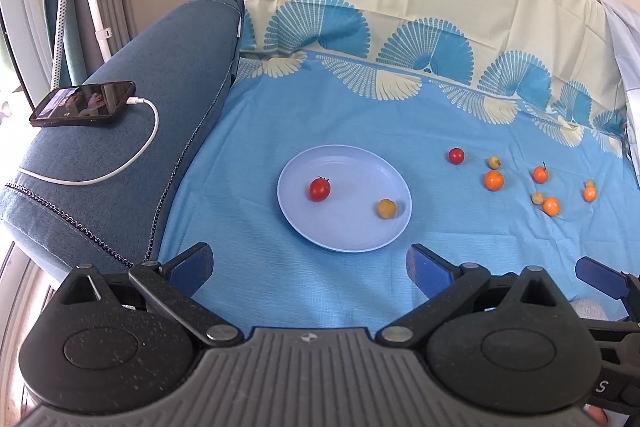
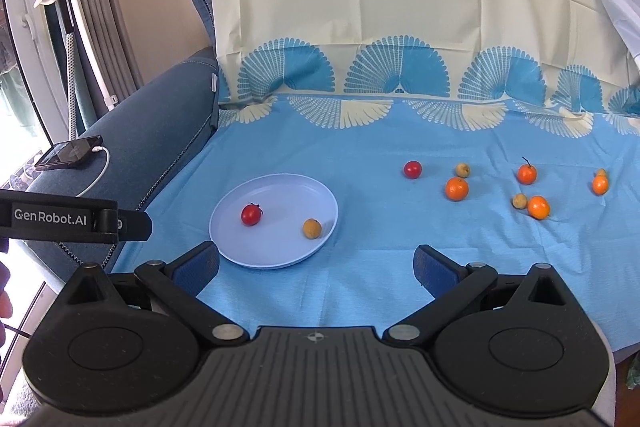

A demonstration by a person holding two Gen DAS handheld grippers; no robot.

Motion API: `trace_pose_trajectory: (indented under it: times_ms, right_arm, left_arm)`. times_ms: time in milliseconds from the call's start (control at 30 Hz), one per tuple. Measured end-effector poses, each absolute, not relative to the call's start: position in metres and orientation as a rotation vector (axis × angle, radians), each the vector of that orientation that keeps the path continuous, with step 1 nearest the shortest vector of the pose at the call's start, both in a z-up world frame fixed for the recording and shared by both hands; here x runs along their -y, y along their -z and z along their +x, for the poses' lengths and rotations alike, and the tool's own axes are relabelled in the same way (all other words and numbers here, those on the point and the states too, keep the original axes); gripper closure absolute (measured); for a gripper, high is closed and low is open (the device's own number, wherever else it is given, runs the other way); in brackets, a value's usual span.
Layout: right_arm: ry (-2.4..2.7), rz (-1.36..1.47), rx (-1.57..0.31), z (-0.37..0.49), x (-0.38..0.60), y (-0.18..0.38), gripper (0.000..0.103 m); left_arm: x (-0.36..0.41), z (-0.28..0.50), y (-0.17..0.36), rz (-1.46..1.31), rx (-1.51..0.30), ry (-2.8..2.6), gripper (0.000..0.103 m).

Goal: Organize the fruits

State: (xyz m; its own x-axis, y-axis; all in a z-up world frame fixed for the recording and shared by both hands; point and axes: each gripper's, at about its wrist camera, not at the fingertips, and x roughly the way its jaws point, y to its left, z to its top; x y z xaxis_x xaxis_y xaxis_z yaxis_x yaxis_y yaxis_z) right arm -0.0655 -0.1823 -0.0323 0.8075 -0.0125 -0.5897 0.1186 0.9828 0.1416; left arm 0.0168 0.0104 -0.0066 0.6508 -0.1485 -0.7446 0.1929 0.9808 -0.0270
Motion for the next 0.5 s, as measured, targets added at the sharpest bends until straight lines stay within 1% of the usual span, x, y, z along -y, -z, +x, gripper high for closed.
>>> trace_pose_trajectory:
  times_ms: [500]
  right_arm:
    - [0.072,0.192,-0.655,-0.0595,0.1832,0.0376,0.001]
  left_arm:
    - [-0.0074,0.0215,0.0130,0.066,-0.859,0.188,0.000]
